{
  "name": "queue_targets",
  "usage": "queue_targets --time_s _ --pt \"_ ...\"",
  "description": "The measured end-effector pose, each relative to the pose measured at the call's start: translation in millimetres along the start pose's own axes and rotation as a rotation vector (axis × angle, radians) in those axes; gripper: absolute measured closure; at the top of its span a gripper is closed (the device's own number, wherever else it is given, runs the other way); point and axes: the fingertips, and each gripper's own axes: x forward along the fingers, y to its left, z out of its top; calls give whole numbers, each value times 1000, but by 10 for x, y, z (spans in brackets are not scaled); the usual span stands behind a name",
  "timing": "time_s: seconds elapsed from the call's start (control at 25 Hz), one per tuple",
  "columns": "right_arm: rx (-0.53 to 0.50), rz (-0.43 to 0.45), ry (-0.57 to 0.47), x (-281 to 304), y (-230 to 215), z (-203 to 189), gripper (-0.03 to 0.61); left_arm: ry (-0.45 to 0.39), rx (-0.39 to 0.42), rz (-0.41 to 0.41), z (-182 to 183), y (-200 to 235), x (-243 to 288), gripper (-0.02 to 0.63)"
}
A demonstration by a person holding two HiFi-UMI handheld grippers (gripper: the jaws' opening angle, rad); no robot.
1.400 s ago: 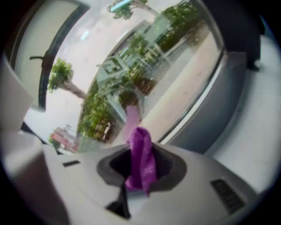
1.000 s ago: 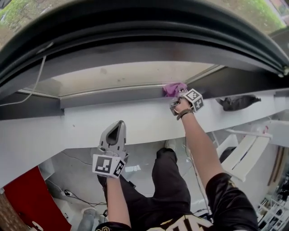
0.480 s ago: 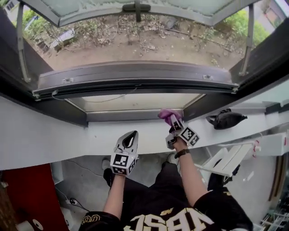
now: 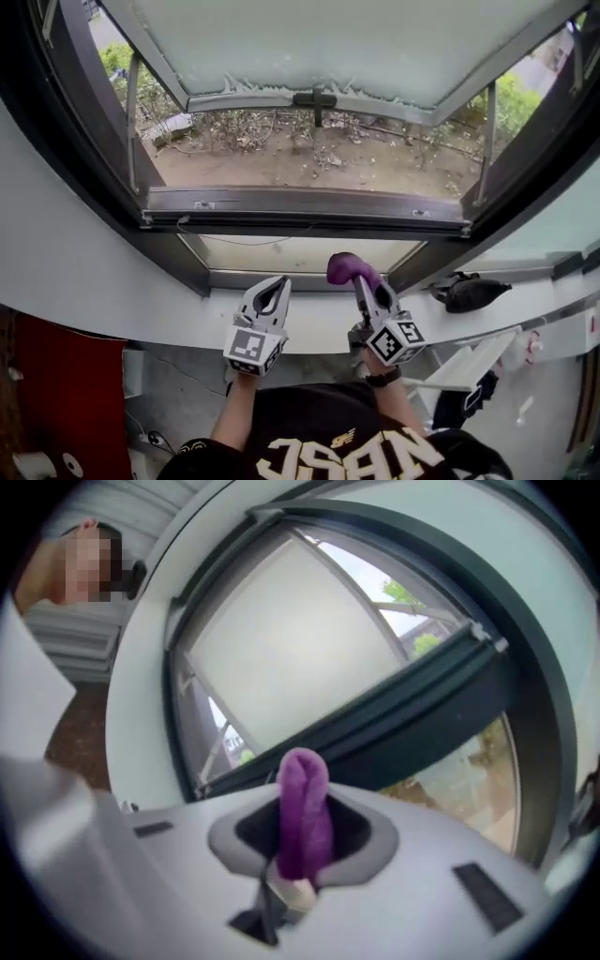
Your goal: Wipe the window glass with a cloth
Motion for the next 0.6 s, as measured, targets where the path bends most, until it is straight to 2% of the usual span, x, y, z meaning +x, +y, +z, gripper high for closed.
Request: queue_targets --time_s 0.12,0.24,0.32,0.44,0.6 --pt "-196 -9 10 99 214 213 491 -5 31 90 224 78 8 604" --pt "-347 -31 0 197 366 353 492 -21 28 131 303 143 47 604" --pt "-370 -10 -6 283 470 379 491 -29 26 151 335 199 95 604" --pt "-337 47 21 365 597 304 491 -17 33 183 322 228 145 604" --pt "-398 24 33 377 626 316 491 -21 50 197 395 178 226 604"
